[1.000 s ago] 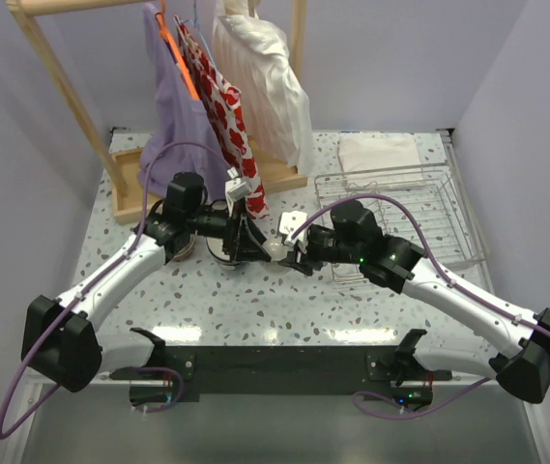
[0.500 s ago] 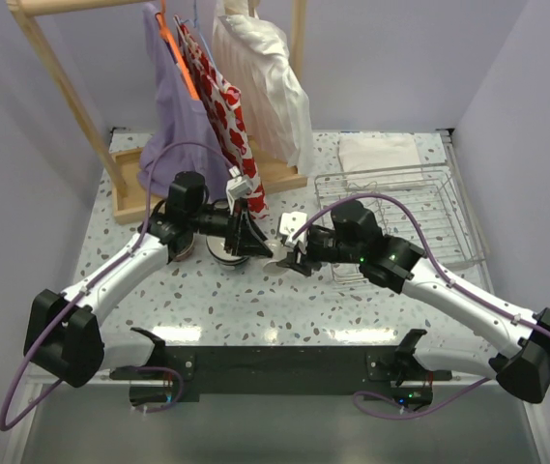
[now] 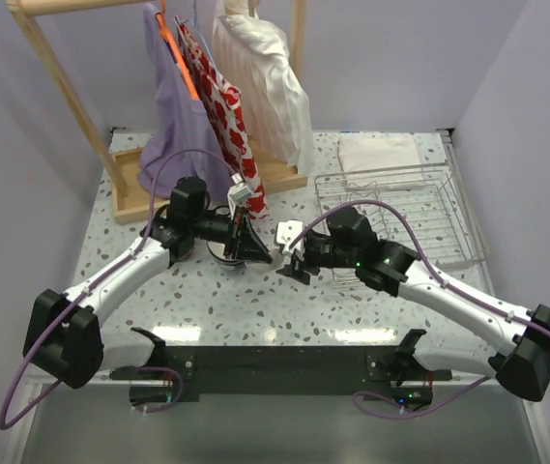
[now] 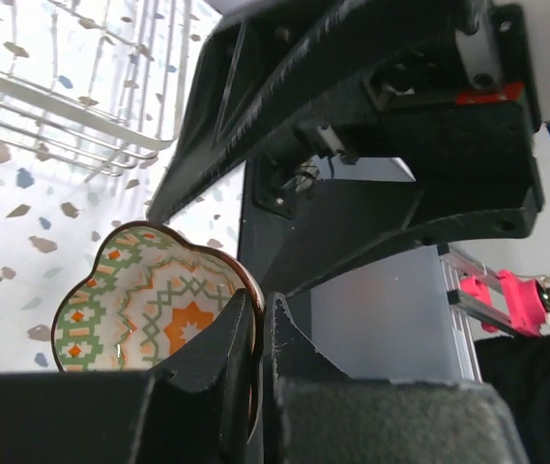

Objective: Unload the bowls from the dish rack

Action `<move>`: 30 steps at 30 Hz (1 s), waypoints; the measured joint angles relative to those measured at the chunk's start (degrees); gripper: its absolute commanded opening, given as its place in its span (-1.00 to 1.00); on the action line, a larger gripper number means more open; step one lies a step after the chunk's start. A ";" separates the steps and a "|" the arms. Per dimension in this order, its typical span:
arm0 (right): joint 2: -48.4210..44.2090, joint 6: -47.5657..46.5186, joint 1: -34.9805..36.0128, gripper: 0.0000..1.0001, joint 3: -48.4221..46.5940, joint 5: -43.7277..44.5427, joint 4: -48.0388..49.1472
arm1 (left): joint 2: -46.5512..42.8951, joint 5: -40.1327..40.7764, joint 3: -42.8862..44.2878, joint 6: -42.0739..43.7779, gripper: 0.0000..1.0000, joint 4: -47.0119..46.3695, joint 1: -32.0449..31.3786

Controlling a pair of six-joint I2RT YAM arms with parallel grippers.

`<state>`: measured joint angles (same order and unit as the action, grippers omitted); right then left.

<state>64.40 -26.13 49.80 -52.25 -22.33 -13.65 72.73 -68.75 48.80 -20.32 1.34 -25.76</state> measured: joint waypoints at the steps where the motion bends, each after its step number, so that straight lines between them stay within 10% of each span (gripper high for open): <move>1: -0.28 0.50 -0.15 0.71 0.02 0.44 0.00 | -0.09 0.68 -0.22 0.04 -1.00 -0.11 0.09; 18: -5.53 5.64 -0.46 0.97 0.31 16.13 -3.02 | -3.39 13.79 -2.86 0.39 -1.00 1.09 -0.52; 30: -13.07 11.23 -0.48 0.97 3.85 39.52 0.09 | -0.35 38.66 1.95 1.92 -1.00 9.44 -16.59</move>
<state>51.33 -14.90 49.32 -48.40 17.19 -13.56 72.38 -30.09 50.74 -18.39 10.79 -42.35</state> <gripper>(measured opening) 0.987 0.089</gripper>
